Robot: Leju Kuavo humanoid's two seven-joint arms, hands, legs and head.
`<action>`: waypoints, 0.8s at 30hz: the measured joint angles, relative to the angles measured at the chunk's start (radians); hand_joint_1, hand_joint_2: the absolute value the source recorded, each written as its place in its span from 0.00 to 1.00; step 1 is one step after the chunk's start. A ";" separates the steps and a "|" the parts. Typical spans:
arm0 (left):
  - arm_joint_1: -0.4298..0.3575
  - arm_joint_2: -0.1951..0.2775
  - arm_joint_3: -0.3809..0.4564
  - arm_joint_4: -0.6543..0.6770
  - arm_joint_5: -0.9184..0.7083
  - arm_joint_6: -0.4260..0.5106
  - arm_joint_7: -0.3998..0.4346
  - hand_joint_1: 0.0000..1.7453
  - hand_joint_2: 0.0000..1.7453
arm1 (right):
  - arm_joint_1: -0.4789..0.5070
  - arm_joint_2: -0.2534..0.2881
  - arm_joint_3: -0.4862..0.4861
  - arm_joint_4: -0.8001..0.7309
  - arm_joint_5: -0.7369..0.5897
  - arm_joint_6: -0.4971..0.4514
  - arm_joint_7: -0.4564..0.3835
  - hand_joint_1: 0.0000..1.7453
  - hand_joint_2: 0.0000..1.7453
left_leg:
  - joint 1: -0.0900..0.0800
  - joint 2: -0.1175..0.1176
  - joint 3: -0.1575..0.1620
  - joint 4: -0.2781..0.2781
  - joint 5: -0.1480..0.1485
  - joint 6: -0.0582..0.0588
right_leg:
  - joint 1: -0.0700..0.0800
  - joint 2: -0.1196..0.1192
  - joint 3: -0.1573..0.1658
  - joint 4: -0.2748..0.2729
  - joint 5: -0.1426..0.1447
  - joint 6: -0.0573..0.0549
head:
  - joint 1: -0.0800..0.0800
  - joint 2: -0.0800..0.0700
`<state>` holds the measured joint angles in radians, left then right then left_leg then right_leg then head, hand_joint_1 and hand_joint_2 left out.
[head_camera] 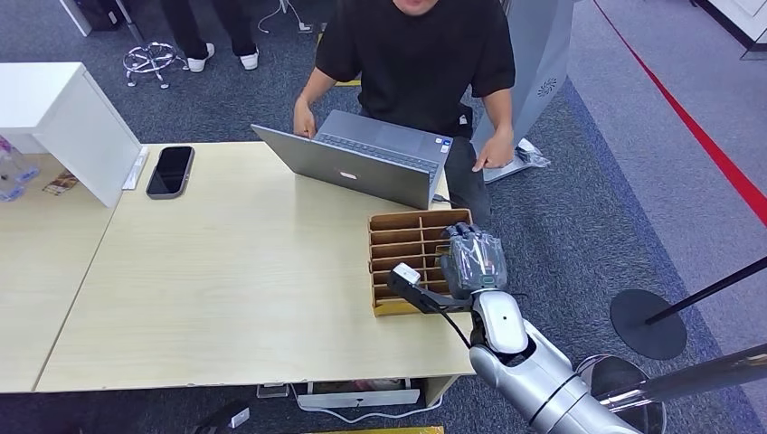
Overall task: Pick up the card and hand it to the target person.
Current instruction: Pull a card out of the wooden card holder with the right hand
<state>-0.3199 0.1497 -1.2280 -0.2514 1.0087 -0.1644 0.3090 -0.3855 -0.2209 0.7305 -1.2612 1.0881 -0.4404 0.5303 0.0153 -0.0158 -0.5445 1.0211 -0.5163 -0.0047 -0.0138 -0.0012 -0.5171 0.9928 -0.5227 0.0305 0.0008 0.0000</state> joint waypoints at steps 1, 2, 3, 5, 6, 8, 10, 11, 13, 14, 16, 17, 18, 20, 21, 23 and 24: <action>0.000 0.000 0.000 0.000 0.000 0.000 0.000 0.00 0.00 | 0.000 -0.001 0.000 0.000 0.001 0.001 0.001 0.51 1.00 | 0.000 0.000 0.000 0.000 0.000 0.000 | 0.000 0.000 0.000 0.000 0.000 0.000 | 0.000 0.000; 0.000 0.000 0.000 0.000 -0.001 0.000 0.000 0.00 0.00 | 0.000 -0.001 0.000 0.000 0.001 0.003 0.001 0.51 1.00 | 0.000 0.000 0.000 0.000 0.000 0.000 | 0.000 0.000 0.000 0.000 0.000 0.000 | 0.000 0.000; 0.000 0.000 0.000 0.000 -0.001 0.000 0.000 0.00 0.00 | 0.000 -0.002 0.000 0.000 0.001 0.006 0.002 0.50 1.00 | 0.000 0.000 0.000 0.000 0.000 0.000 | 0.000 0.000 0.000 0.000 0.000 0.000 | 0.000 0.000; 0.000 0.000 0.000 0.000 -0.002 0.000 0.001 0.00 0.00 | 0.000 -0.003 0.000 0.000 0.002 0.014 0.005 0.49 1.00 | 0.000 0.000 0.000 0.000 0.000 0.000 | 0.000 0.000 0.000 0.000 0.000 0.000 | 0.000 0.000; 0.000 0.000 0.000 0.000 -0.002 0.000 0.001 0.00 0.00 | 0.000 -0.004 0.000 0.000 0.003 0.017 0.006 0.48 1.00 | 0.000 0.000 0.000 0.000 0.000 0.000 | 0.000 0.000 0.000 0.000 0.000 0.000 | 0.000 0.000; 0.000 0.000 0.000 0.000 -0.003 0.000 0.003 0.00 0.00 | 0.000 -0.006 0.000 0.001 0.004 0.021 0.010 0.46 1.00 | 0.000 0.000 0.000 0.000 0.000 0.000 | 0.000 0.000 0.000 0.000 0.000 0.000 | 0.000 0.000; 0.000 0.000 0.000 0.000 -0.003 0.000 0.003 0.00 0.00 | 0.000 -0.007 0.000 0.001 0.004 0.024 0.012 0.45 1.00 | 0.000 0.000 0.000 0.000 0.000 0.000 | 0.000 0.000 0.000 0.000 0.000 0.000 | 0.000 0.000; 0.000 0.000 0.000 0.000 -0.003 0.000 0.003 0.00 0.00 | 0.000 -0.008 0.000 0.001 0.004 0.024 0.013 0.44 1.00 | 0.000 0.000 0.000 0.000 0.000 0.000 | 0.000 0.000 0.000 0.000 0.000 0.000 | 0.000 0.000; 0.000 0.000 0.000 0.000 -0.003 0.000 0.003 0.00 0.00 | 0.000 -0.008 0.000 0.001 0.004 0.026 0.013 0.47 1.00 | 0.000 0.000 0.000 0.000 0.000 0.000 | 0.000 0.000 0.000 0.000 0.000 0.000 | 0.000 0.000; 0.000 0.000 0.000 0.000 -0.003 0.000 0.003 0.00 0.00 | 0.000 -0.009 0.000 0.002 0.004 0.028 0.013 0.48 1.00 | 0.000 0.000 0.000 0.000 0.000 0.000 | 0.000 0.000 0.000 0.000 0.000 0.000 | 0.000 0.000; 0.000 0.000 0.000 0.000 -0.003 0.000 0.004 0.00 0.00 | 0.000 -0.010 0.000 0.003 0.004 0.032 0.013 0.51 1.00 | 0.000 0.000 0.000 0.000 0.000 0.000 | 0.000 0.000 0.000 0.000 0.000 0.000 | 0.000 0.000; 0.000 0.000 0.000 0.000 -0.003 0.000 0.004 0.00 0.00 | 0.000 -0.011 0.000 0.003 0.003 0.035 0.013 0.53 1.00 | 0.000 0.000 0.000 0.000 0.000 0.000 | 0.000 0.000 0.000 0.000 0.000 0.000 | 0.000 0.000; 0.000 0.000 0.000 0.000 -0.003 0.000 0.004 0.00 0.00 | 0.000 -0.011 0.000 0.003 0.002 0.036 0.014 0.54 1.00 | 0.000 0.000 0.000 0.000 0.000 0.000 | 0.000 0.000 0.000 0.000 0.000 0.000 | 0.000 0.000; 0.000 0.000 0.000 0.000 -0.003 0.000 0.004 0.00 0.00 | 0.000 -0.011 0.000 0.003 0.002 0.039 0.014 0.60 1.00 | 0.000 0.000 0.000 0.000 0.000 0.000 | 0.000 0.000 0.000 0.000 0.000 0.000 | 0.000 0.000; 0.000 0.000 0.000 0.000 -0.003 0.000 0.004 0.00 0.00 | 0.000 -0.011 0.000 0.003 0.002 0.039 0.014 0.63 1.00 | 0.000 0.000 0.000 0.000 0.000 0.000 | 0.000 0.000 0.000 0.000 0.000 0.000 | 0.000 0.000; 0.000 0.000 0.000 0.000 -0.003 0.000 0.004 0.00 0.00 | -0.001 -0.011 0.000 0.003 0.002 0.038 0.014 0.67 1.00 | 0.000 0.000 0.000 0.000 0.000 0.000 | 0.000 0.000 0.000 0.000 0.000 0.000 | 0.000 0.000; 0.000 0.000 0.000 0.000 -0.003 0.000 0.004 0.00 0.00 | -0.001 -0.011 0.000 0.003 0.003 0.037 0.013 0.66 1.00 | 0.000 0.000 0.000 0.000 0.000 0.000 | 0.000 0.000 0.000 0.000 0.000 0.000 | 0.000 0.000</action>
<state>-0.3199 0.1495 -1.2280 -0.2515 1.0056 -0.1643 0.3132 -0.3863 -0.2319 0.7305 -1.2586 1.0910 -0.4034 0.5438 0.0152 -0.0158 -0.5445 1.0211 -0.5163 -0.0047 -0.0138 -0.0012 -0.5169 0.9928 -0.5227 0.0305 0.0008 0.0000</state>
